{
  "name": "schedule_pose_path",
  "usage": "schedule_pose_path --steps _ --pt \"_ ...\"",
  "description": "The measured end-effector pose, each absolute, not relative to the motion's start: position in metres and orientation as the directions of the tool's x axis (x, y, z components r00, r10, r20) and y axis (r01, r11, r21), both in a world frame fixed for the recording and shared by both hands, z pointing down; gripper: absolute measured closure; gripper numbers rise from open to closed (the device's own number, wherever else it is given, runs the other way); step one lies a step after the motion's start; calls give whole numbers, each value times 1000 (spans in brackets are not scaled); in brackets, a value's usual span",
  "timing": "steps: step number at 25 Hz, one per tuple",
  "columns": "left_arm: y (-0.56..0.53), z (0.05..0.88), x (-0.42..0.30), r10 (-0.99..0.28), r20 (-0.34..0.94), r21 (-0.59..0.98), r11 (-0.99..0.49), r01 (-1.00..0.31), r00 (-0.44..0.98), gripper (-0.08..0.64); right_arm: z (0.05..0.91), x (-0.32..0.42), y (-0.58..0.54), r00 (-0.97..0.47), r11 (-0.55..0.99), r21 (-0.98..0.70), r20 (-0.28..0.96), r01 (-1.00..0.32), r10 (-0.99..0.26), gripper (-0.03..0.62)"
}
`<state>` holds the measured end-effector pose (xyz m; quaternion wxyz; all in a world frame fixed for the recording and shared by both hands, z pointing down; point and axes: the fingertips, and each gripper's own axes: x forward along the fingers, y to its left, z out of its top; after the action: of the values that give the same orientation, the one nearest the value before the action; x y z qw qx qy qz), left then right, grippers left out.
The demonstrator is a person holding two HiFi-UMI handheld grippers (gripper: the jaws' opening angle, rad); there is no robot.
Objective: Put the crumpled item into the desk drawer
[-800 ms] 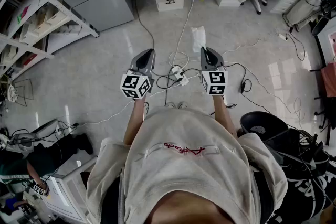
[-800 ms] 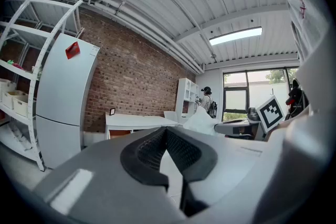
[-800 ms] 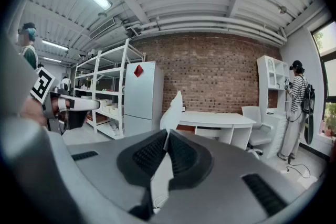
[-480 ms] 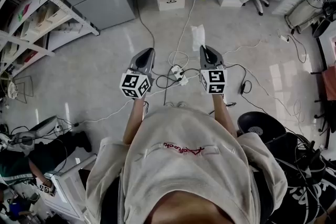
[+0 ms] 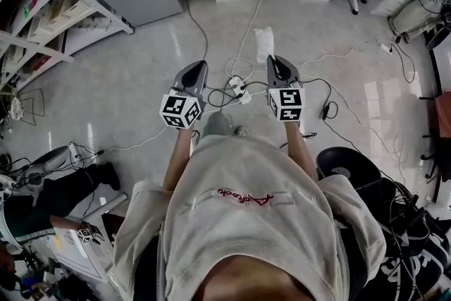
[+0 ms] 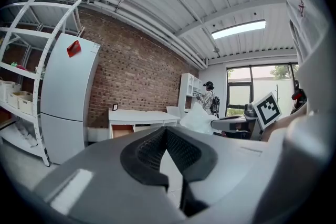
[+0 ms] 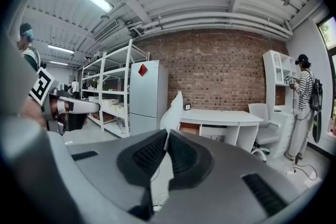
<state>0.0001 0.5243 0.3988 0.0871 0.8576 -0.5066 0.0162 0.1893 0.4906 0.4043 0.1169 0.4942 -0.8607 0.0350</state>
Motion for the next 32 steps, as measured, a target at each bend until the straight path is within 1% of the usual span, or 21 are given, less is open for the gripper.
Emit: schedule_pose_path --steps 8,16,21,27,32 --pt "518 403 -7 -865 135 140 -465 -874 482 551 406 179 480 -500 527 52 248 -848 -830 580" --pt "467 407 -13 -864 113 142 -475 -869 491 551 411 167 434 -503 532 67 244 -844 -829 580" --pt "413 414 -29 -859 97 143 -488 -861 503 551 417 150 384 -492 521 78 237 -850 -838 580" --pt "322 422 -57 -851 88 178 -499 -848 518 551 422 127 300 -463 499 93 255 -862 -849 580" --pt "237 412 -77 -834 99 153 -526 -837 542 551 414 107 221 -429 469 102 271 -877 -862 580"
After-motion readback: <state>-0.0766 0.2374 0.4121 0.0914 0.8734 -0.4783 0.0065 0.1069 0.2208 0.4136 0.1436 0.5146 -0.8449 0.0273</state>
